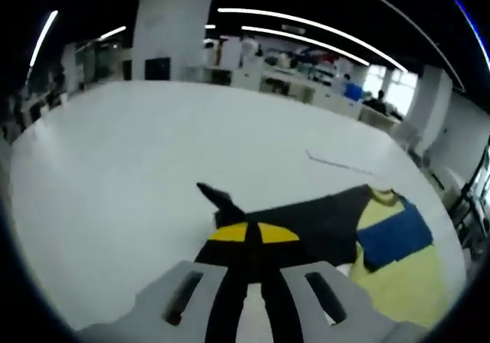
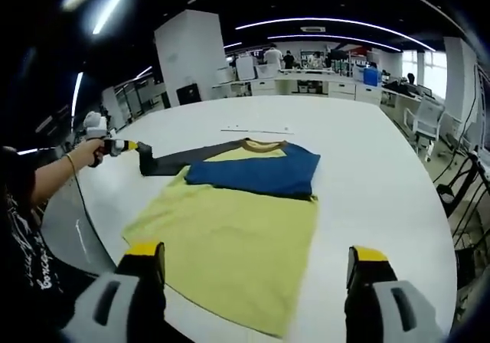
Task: Fold the garment on the visible template until the final outline fits inside the template.
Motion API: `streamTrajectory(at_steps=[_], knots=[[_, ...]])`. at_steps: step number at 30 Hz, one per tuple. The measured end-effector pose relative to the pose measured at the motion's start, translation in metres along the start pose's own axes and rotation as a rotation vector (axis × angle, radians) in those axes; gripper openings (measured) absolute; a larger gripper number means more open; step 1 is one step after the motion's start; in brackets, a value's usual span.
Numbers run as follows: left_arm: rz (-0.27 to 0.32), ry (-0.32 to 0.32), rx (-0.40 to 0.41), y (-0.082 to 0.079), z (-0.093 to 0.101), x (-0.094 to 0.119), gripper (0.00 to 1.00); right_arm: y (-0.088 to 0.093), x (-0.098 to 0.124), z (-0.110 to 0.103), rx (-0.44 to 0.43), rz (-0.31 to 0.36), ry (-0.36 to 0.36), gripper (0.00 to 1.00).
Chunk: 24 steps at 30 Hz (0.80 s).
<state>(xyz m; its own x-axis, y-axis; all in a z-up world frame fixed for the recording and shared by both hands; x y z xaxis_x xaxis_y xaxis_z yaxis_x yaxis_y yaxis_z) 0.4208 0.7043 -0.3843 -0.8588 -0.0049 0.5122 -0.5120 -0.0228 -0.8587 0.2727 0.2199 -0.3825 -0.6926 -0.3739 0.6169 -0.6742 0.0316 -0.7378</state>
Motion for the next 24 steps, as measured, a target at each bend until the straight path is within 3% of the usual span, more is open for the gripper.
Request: streamTrajectory(at_steps=[15, 24], knots=[[0.083, 0.158, -0.070, -0.043, 0.081, -0.018, 0.00, 0.014, 0.001, -0.004, 0.020, -0.026, -0.034, 1.00], [0.099, 0.250, -0.118, -0.054, 0.130, -0.033, 0.00, 0.014, 0.001, -0.003, -0.004, -0.020, -0.032, 0.99]])
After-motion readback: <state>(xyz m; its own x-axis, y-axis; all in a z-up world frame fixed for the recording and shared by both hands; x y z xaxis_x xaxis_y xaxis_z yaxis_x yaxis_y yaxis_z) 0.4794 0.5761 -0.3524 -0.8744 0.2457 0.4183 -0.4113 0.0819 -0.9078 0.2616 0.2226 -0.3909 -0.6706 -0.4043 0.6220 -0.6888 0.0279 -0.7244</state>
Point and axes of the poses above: the point that each gripper's makers call its tool centre point, and the gripper's own axes: x roughly backward along the fingers, z roughly to its right, y roughly out of its underside, the point moved 8 cm from there along x, roughly backward along the fingers, and after that the axes turned 10 degrees about -x, right-handed, at the moved point
